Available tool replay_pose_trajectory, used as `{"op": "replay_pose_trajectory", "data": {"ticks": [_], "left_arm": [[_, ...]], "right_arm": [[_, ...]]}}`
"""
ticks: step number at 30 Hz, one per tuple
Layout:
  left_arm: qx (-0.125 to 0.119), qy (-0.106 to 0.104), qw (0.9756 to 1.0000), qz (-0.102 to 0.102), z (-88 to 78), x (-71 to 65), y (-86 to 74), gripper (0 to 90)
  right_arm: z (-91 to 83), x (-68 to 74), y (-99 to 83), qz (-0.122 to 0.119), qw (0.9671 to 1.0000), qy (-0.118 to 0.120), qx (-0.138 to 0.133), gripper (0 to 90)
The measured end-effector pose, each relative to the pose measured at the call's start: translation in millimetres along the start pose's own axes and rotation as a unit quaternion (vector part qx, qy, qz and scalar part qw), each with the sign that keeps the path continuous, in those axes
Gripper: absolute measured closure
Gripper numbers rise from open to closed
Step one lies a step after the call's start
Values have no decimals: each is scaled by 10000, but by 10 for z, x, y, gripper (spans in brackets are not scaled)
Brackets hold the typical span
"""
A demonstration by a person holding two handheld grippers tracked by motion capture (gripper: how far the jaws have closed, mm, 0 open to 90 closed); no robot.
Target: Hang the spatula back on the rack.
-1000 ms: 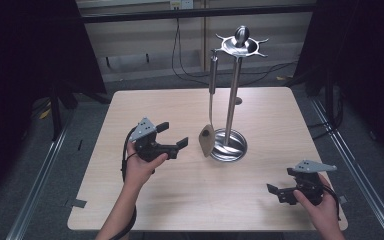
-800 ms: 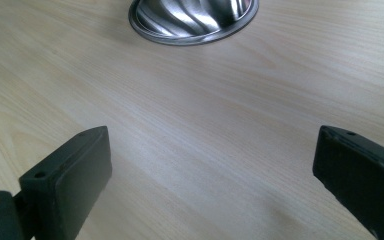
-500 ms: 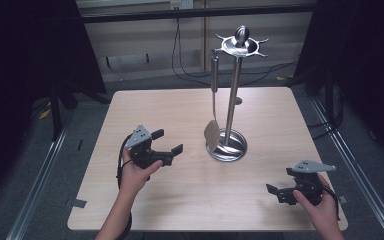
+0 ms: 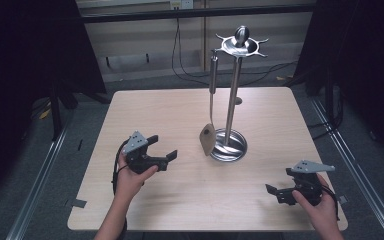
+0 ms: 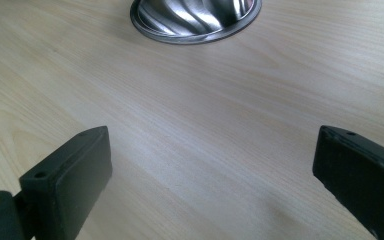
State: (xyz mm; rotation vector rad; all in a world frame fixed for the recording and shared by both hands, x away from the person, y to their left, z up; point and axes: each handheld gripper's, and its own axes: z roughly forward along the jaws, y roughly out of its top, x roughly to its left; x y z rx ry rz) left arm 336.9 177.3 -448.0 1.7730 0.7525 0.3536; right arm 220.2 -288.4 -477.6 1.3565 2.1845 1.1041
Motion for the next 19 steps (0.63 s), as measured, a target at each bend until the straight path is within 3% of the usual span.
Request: {"op": "replay_pose_trajectory", "data": {"ticks": [8, 19], "left_arm": [[14, 104, 9999, -78, -47, 61, -74, 56], [92, 91, 9998, -164, -52, 75, -129, 54]], "right_arm": [[8, 0, 0, 21, 10000, -13, 16, 22], [36, 7, 14, -39, 10000, 8, 40, 22]]}}
